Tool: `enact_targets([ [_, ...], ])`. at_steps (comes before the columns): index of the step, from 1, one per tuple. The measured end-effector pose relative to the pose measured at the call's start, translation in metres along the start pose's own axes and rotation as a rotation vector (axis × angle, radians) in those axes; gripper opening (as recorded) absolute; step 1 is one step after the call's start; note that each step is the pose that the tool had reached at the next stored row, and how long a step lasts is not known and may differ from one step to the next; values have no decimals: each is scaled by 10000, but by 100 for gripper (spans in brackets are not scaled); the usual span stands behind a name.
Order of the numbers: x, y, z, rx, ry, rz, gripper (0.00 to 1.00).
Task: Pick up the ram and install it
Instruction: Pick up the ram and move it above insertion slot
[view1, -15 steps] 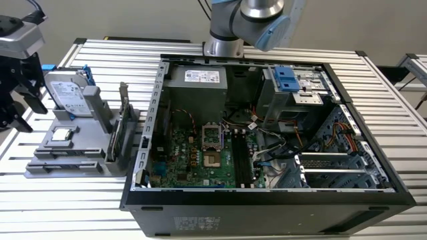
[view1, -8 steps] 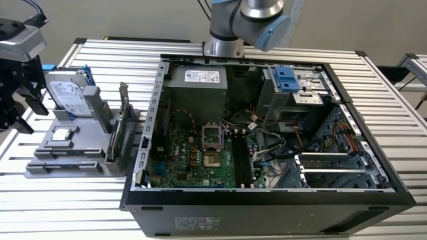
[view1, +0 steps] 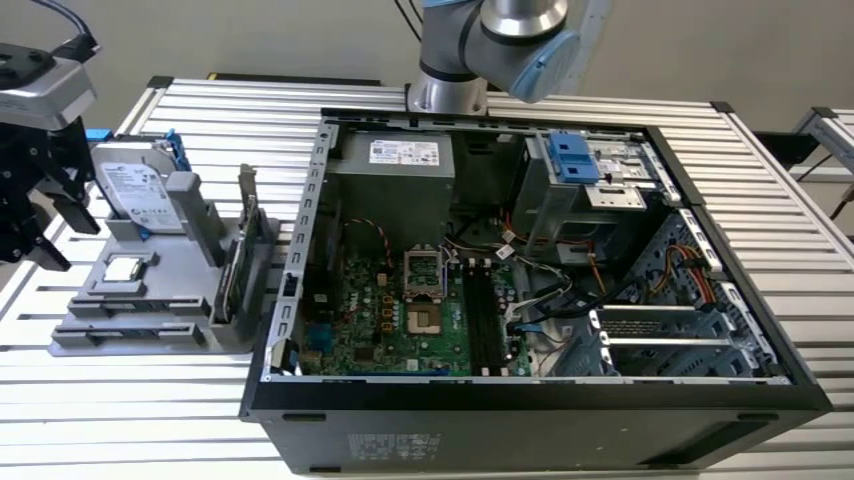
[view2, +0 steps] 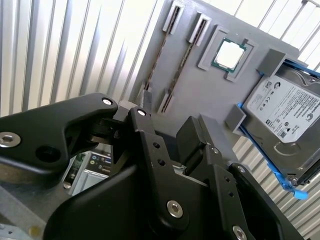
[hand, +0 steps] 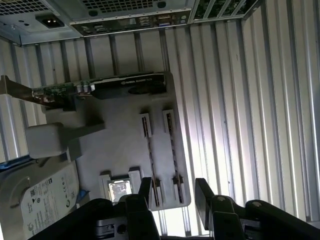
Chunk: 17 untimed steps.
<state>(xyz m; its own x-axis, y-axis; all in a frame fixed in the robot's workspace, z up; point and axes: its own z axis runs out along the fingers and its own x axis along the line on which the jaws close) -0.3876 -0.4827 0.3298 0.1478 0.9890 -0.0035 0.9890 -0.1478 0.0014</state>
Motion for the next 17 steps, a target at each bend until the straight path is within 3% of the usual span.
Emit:
enact_targets([
  [17,0,0,98,0,0,0,100],
])
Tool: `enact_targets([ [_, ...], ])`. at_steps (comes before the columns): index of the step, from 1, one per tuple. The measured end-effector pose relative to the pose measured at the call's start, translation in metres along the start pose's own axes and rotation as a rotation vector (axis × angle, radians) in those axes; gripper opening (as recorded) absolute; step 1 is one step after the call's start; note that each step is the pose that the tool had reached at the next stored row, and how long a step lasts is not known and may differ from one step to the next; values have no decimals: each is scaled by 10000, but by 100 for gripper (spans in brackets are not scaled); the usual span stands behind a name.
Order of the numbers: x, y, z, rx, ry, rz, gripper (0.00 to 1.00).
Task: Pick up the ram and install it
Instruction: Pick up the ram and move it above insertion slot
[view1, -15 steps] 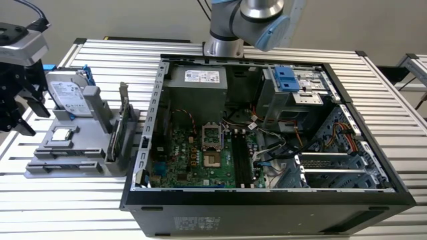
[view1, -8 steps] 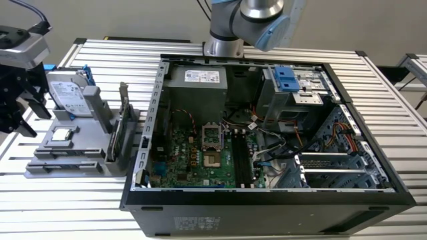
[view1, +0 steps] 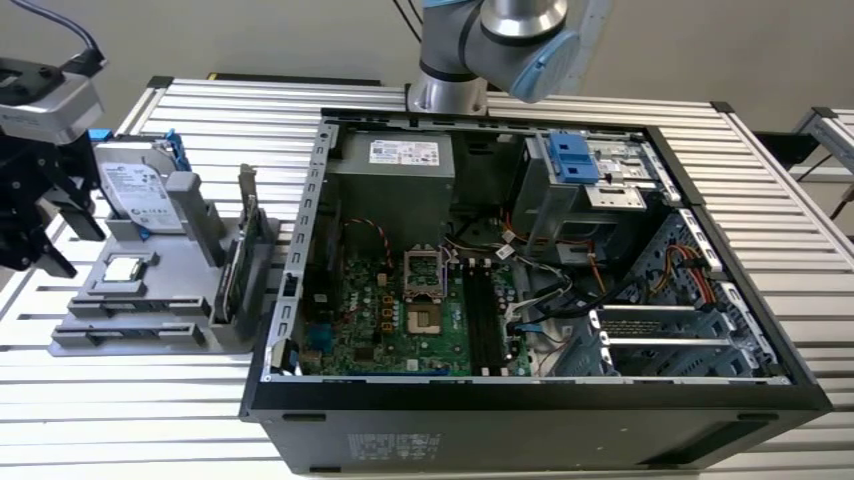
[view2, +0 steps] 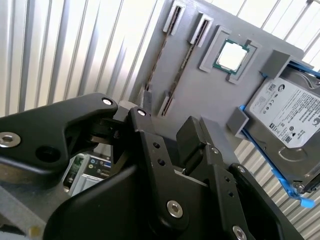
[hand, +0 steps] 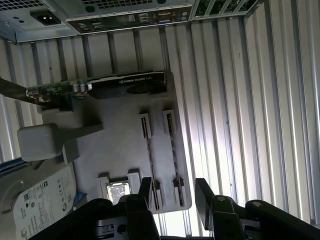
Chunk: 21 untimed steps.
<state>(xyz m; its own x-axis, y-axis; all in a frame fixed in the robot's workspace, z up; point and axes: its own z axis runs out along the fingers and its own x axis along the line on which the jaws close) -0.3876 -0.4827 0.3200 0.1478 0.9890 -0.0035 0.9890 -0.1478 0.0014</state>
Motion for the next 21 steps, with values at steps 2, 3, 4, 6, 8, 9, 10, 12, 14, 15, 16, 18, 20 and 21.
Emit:
enact_targets([
  [2,0,0,12,-1,1,0,100],
  [3,0,0,18,-1,1,0,100],
  [4,0,0,23,0,0,0,100],
  [6,0,0,33,0,0,0,100],
  [8,0,0,45,-1,1,0,100],
  [9,0,0,50,0,0,0,100],
  [10,0,0,56,0,0,0,100],
  [12,0,0,67,-1,1,0,100],
  [14,0,0,77,0,0,0,100],
  [15,0,0,83,-1,1,0,100],
  [16,1,0,89,-1,1,0,100],
  [18,0,0,100,0,0,0,100],
  [20,0,0,112,-1,1,0,100],
  [21,0,0,117,0,0,0,100],
])
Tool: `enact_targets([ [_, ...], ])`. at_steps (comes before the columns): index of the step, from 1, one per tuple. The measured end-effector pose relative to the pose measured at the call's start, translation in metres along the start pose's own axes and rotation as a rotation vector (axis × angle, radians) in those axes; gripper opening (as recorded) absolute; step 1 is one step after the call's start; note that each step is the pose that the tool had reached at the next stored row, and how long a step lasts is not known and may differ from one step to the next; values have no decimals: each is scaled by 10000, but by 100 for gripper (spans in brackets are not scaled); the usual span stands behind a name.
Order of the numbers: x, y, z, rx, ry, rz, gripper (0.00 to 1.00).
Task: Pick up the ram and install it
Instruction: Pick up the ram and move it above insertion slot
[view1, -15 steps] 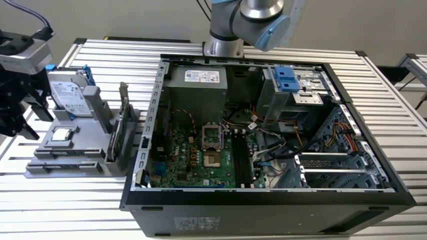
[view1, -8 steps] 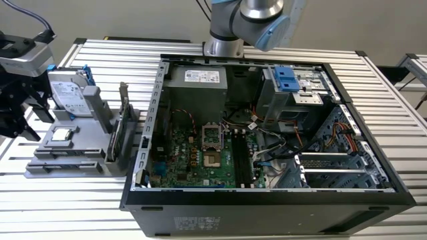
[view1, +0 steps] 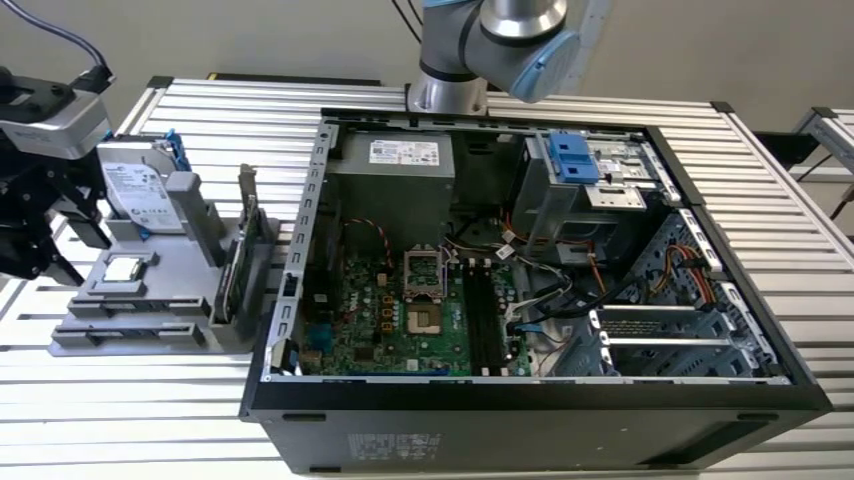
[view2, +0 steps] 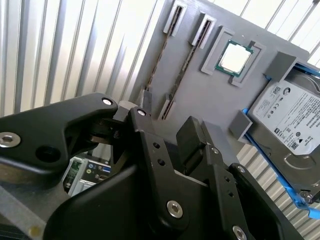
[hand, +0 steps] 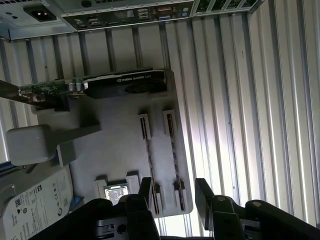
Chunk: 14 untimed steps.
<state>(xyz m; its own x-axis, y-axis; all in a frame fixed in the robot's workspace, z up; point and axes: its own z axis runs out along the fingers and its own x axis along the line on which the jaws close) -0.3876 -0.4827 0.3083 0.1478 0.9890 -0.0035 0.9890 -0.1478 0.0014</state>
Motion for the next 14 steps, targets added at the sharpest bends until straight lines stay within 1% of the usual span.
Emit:
enact_targets([
  [14,0,0,71,0,0,0,100],
])
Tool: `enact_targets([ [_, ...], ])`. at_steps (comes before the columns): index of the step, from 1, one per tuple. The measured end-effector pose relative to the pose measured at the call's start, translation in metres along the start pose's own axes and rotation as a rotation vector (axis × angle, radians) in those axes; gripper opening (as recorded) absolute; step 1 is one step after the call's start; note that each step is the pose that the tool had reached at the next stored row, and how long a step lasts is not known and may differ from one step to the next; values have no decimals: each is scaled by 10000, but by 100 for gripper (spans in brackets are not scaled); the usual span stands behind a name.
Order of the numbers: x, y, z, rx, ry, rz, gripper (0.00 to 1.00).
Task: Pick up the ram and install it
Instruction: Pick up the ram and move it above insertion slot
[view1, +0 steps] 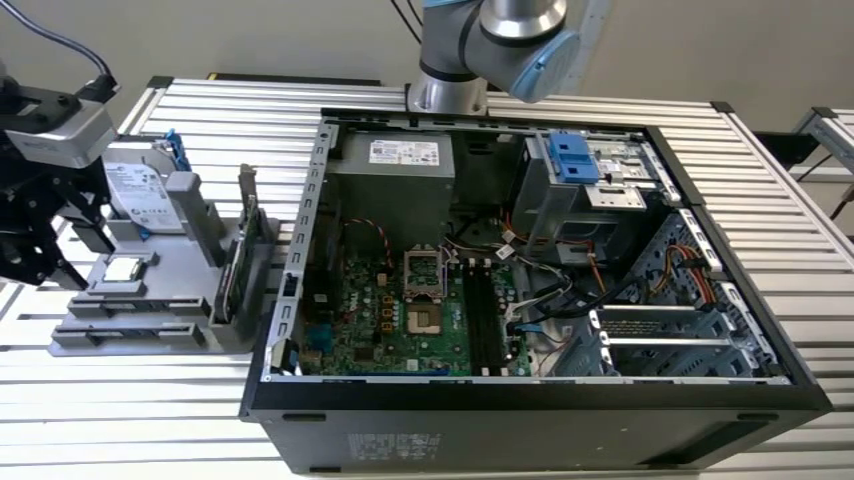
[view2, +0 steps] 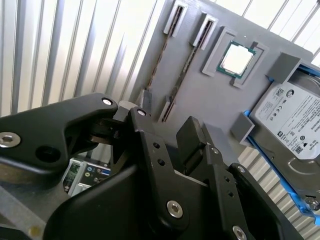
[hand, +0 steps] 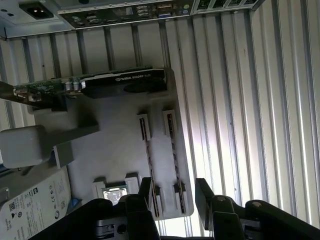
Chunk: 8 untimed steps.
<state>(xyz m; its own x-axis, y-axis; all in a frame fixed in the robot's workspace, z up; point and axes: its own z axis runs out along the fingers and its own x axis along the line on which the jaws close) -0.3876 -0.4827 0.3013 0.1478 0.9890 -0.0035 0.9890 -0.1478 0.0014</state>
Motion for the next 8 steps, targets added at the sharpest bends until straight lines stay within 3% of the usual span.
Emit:
enact_targets([
  [8,0,0,45,-1,1,0,100],
])
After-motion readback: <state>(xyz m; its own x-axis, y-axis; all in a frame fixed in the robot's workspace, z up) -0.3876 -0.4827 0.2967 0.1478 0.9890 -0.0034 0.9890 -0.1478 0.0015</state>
